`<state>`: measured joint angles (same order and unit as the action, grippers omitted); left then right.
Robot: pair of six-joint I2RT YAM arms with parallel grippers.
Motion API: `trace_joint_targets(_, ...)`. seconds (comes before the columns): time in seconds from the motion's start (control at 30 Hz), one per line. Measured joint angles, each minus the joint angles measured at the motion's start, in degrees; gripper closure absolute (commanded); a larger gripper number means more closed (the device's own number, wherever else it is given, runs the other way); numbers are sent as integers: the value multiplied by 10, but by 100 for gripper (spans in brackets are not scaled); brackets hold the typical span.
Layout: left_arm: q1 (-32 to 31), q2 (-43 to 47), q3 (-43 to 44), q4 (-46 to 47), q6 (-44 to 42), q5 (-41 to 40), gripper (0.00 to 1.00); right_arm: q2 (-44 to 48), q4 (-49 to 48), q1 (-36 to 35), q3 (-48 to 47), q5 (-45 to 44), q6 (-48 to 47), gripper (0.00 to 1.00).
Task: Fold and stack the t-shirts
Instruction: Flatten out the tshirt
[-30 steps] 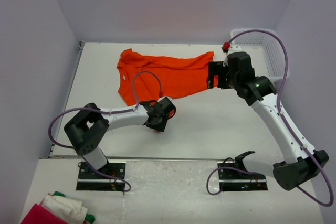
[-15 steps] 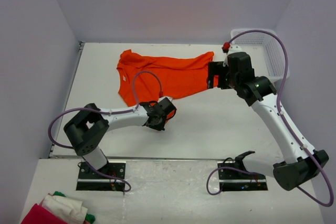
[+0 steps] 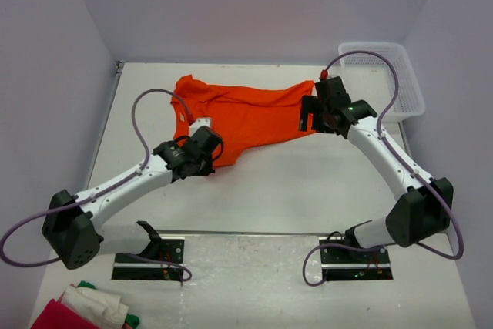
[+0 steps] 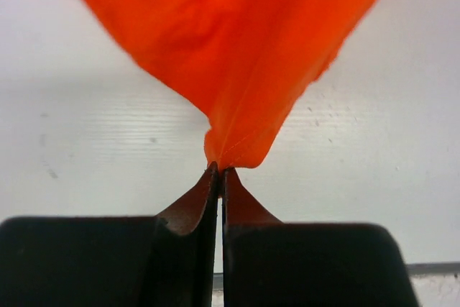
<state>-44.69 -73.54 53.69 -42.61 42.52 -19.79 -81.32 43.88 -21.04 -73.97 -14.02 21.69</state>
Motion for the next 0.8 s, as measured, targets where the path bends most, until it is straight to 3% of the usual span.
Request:
trace_joint_targets(0.17, 83, 57, 3, -42, -8, -27, 100, -22, 0, 4, 5, 1, 10, 6)
trace_joint_targets(0.5, 202, 61, 3, -54, -64, -27, 100, -50, -1, 40, 41, 16, 12, 10)
trace_joint_targets(0.8, 222, 32, 3, -30, -98, -4, 100, -103, -3, 50, 56, 33, 5, 32)
